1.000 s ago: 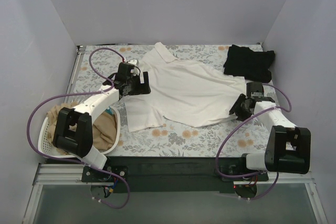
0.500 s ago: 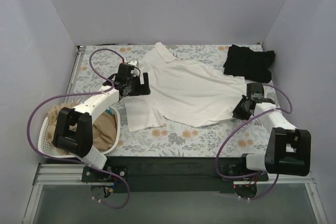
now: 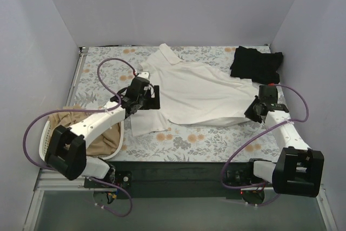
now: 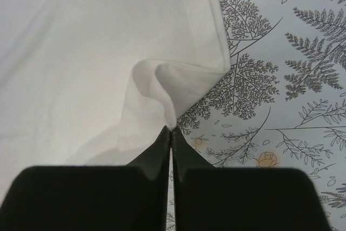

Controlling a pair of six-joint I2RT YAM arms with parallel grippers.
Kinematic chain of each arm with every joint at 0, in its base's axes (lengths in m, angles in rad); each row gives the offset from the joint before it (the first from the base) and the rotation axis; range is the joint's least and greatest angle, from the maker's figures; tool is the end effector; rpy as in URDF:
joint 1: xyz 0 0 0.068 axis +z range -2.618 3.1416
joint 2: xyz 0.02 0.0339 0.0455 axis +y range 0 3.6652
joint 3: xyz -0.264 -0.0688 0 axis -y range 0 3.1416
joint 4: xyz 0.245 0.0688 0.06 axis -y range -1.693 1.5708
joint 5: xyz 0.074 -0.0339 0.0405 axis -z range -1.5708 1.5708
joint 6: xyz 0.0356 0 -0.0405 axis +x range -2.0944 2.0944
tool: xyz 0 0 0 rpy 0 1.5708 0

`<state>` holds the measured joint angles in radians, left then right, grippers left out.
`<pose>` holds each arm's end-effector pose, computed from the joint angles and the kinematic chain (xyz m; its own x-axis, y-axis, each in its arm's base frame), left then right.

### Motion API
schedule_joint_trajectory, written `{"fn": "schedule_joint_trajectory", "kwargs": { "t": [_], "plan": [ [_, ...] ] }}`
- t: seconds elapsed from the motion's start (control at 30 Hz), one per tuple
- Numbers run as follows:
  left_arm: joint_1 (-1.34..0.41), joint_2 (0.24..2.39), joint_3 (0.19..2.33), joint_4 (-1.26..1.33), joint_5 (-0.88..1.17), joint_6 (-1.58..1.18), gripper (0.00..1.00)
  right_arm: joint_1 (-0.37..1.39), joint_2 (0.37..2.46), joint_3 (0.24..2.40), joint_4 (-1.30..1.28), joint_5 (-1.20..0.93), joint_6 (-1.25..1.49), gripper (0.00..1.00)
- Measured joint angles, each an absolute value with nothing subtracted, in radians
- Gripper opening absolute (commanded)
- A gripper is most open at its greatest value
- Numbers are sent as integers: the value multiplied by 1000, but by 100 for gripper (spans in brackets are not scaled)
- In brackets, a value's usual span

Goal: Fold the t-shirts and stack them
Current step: Flatten the tshirt out

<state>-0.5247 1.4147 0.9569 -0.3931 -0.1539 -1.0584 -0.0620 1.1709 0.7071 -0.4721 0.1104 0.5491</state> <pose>0.2600 -0.1442 0.2377 -0.6743 -0.6049 -0.4237 -0.3673 0.7724 -0.5181 0.2274 -0.0180 0.2127 -0.6193 0.5582 -0.5522 0.5276 0.8167 0.2339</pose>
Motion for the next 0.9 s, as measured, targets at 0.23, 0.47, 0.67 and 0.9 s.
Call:
{"fn": "schedule_joint_trajectory", "kwargs": {
  "t": [0.23,0.47,0.67,0.9],
  "plan": [
    [-656,1228,825,-502,-279,-1221,77,-134,1171,711,-476,117,509,1],
    [-799,1232,805,-653,-386,-1391,73,-232,1172,720,-479,96,461,1],
    [-815,1193,752,-748,-427,-1504,67,-268,1172,738,-481,70,437,1],
    [-889,1219,696,-765,-428,-1611,61,-281,1172,739,-481,43,418,1]
  ]
}}
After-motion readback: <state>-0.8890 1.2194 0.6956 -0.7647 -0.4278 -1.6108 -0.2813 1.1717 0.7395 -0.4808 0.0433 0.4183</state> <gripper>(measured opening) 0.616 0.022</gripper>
